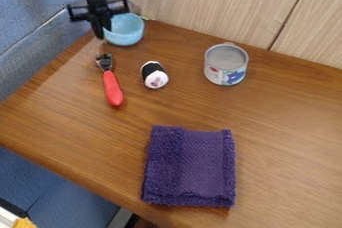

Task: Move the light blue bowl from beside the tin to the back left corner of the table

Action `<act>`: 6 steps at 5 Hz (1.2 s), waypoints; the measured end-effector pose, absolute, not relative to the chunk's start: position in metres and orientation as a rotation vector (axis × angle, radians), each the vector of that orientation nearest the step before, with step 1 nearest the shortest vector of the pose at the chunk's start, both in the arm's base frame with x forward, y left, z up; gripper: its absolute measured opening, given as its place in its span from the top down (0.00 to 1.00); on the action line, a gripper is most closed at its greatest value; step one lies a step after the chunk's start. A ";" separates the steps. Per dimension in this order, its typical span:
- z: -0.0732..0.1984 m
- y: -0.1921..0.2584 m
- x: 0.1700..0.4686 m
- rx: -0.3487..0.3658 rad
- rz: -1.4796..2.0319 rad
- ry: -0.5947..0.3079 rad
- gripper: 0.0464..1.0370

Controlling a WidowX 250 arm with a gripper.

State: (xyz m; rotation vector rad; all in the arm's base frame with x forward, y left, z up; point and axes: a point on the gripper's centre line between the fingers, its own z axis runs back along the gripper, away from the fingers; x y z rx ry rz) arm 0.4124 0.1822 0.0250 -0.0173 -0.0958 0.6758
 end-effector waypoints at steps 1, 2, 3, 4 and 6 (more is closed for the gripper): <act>0.024 0.180 0.415 -0.020 0.669 -0.096 0.94; 0.023 0.177 0.415 -0.019 0.677 -0.094 0.77; 0.018 0.169 0.413 -0.018 0.667 -0.072 0.48; 0.024 0.170 0.409 -0.004 0.675 -0.074 0.18; 0.081 0.166 0.405 0.022 0.704 -0.155 0.03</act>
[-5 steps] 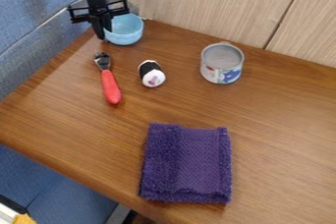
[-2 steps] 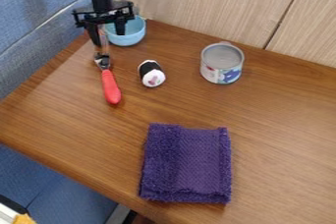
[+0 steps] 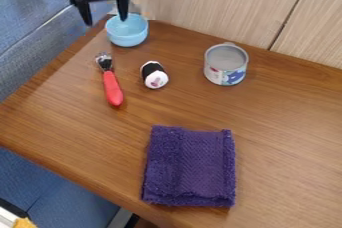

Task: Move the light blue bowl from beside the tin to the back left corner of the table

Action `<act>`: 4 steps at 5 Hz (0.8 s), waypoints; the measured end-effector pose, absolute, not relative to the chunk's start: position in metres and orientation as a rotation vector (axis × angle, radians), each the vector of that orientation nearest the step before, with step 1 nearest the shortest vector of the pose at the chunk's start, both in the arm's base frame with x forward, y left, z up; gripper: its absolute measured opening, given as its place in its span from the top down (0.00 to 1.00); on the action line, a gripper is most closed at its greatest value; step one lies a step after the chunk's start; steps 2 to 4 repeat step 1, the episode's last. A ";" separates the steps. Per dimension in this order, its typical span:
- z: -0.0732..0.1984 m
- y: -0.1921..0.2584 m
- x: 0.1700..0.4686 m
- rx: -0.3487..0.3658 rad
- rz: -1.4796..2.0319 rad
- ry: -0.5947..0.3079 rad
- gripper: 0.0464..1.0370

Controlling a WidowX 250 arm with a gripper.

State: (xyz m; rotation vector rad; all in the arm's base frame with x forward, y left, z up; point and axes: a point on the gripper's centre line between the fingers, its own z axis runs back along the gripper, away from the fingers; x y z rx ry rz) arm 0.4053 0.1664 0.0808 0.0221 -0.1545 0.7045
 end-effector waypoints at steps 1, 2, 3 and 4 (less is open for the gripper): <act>0.109 0.162 0.401 0.007 0.701 -0.214 0.04; 0.109 0.162 0.401 0.007 0.701 -0.214 0.04; 0.109 0.162 0.401 0.007 0.701 -0.214 0.04; 0.109 0.162 0.401 0.007 0.701 -0.214 0.04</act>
